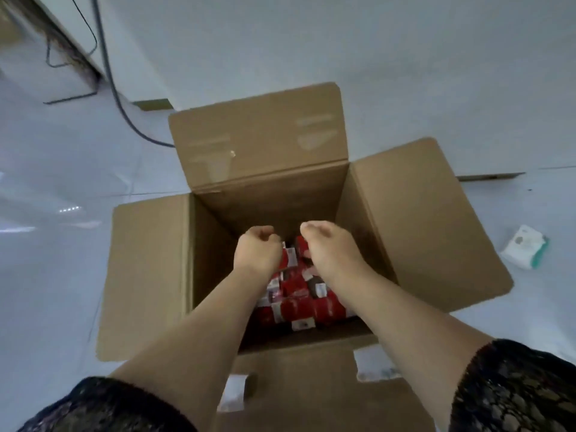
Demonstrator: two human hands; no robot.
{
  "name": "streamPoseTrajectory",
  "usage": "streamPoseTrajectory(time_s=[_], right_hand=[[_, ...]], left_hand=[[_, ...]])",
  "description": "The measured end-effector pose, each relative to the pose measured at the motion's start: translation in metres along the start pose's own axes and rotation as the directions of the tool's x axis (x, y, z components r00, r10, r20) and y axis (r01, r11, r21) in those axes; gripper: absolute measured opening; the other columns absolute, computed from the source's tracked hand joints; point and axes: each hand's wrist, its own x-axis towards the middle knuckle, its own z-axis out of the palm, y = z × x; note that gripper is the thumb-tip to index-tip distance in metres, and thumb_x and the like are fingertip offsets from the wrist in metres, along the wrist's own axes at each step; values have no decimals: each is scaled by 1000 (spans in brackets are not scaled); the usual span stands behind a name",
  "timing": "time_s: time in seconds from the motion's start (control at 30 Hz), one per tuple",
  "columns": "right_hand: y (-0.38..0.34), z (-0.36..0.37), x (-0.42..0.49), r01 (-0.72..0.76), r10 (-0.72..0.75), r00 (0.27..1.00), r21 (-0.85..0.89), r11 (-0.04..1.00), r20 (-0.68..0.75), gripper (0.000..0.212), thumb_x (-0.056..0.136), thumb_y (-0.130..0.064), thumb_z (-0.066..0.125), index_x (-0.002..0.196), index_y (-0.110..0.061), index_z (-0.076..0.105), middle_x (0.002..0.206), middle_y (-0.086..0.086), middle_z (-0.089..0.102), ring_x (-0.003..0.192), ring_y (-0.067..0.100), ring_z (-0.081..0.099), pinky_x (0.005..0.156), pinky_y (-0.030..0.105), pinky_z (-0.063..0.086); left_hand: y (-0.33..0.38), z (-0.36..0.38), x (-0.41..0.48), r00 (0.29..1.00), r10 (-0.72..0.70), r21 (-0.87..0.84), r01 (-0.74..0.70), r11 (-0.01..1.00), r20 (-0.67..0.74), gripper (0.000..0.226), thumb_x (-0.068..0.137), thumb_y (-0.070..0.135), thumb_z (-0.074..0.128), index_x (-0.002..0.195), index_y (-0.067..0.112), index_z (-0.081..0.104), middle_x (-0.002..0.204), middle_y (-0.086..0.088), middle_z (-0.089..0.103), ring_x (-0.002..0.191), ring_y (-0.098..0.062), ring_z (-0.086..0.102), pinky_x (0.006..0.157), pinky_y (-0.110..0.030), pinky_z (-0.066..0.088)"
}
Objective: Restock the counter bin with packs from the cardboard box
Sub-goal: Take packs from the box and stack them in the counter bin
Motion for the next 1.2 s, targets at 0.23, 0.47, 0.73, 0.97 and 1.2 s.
streamPoseTrajectory(time_s=[0.23,0.47,0.73,0.97,1.2], right_hand=[[30,12,55,-115,115,993,0,993,-24,19,97,-35,45,92,-25,61,99,-2,61,108,22,57,99,45,46],[51,21,84,-202,202,978,9,979,-54,15,97,-32,47,87,-25,56,93,3,61,100,26,60,95,47,48],[67,30,107,-259,259,965,14,966,-36,35,97,-34,47,129,-20,56,125,6,59,115,26,56,100,44,46],[76,34,109,-265,265,963,5,964,-46,37,96,-36,48,128,-20,57,117,10,62,109,30,59,95,42,50],[69,31,109,-269,271,961,46,962,-62,28,96,-33,49,119,-19,59,107,3,62,108,26,58,98,44,47]], left_hand=[[-52,38,69,994,-62,298,33,954,91,30,90,15,54,117,6,64,118,-17,65,110,-32,60,97,-38,48],[-89,58,114,969,-82,579,-69,812,231,42,90,28,57,129,14,57,135,-12,54,121,-28,53,93,-25,40],[-104,63,159,919,-172,819,-217,530,355,93,86,37,62,154,18,1,159,-7,-15,146,-33,12,115,-41,25],[-112,69,156,931,-103,882,-290,371,350,82,90,21,60,152,9,7,155,-22,7,136,-41,32,108,-39,32],[-101,68,143,942,-14,926,-328,187,336,51,96,18,48,141,0,31,144,-20,27,126,-34,44,101,-39,39]])
